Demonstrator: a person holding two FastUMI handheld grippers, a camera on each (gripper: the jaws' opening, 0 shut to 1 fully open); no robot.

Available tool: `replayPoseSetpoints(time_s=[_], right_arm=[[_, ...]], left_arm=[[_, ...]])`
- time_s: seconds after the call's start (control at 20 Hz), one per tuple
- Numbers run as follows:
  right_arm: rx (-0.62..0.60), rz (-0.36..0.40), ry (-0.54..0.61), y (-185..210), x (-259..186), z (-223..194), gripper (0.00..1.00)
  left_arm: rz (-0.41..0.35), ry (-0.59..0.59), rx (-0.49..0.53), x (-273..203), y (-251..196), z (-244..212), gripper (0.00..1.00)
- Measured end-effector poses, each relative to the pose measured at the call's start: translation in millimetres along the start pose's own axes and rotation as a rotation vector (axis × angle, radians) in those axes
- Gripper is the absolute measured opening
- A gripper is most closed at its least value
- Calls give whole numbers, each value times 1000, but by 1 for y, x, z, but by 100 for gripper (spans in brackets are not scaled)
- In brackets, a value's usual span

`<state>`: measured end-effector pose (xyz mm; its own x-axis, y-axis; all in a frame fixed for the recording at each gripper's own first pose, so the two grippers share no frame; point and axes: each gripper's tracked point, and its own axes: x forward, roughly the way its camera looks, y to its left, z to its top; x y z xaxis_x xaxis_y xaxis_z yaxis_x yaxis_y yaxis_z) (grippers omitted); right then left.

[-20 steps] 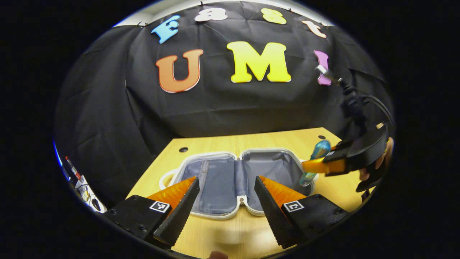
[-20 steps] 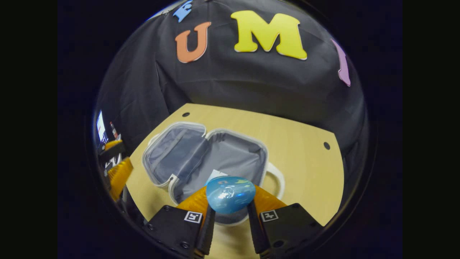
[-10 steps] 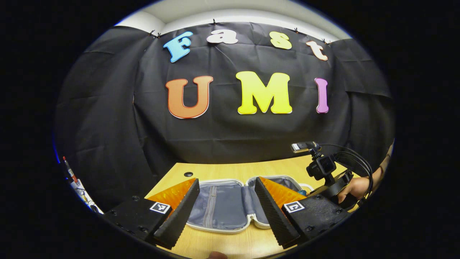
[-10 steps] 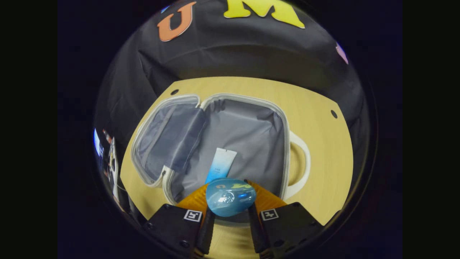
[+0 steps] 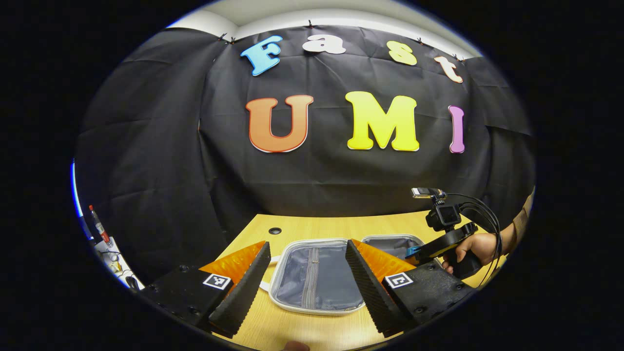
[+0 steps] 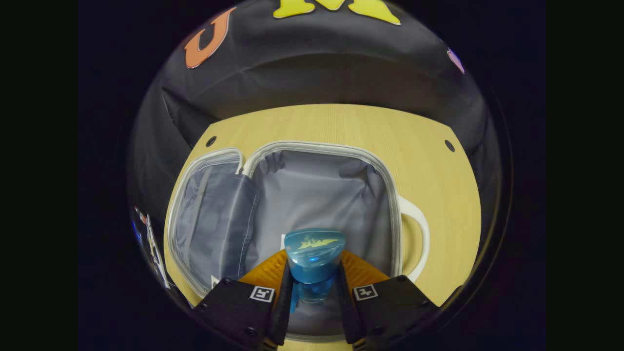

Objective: First open the suitcase, pack the skin care products into it, and then close the suitcase.

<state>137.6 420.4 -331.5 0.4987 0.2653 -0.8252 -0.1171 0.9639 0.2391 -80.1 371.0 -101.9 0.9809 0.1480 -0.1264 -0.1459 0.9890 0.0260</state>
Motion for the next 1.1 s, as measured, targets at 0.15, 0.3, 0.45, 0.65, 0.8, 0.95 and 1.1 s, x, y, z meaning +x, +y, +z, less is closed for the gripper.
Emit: replayPoseSetpoints(time_s=[0.15,0.3,0.45,0.65,0.8,0.95,1.1], right_arm=[[28,-18,12,-3,14,5,42],[26,-31,37,-5,29,6,42],[47,-41,64,-7,44,7,42],[77,-50,66,-7,48,10,41],[76,-35,64,-2,44,8,49],[110,41,14,14,18,16,67],[67,108,-82,23,-24,26,77]], left_arm=[[33,23,-15,1,18,-8,98],[58,31,-30,3,32,-13,98],[83,56,-38,2,43,-23,98],[103,92,-49,4,49,-35,98],[107,108,-72,3,55,-44,99],[113,122,-136,12,67,-55,99],[115,163,-244,25,84,-75,99]])
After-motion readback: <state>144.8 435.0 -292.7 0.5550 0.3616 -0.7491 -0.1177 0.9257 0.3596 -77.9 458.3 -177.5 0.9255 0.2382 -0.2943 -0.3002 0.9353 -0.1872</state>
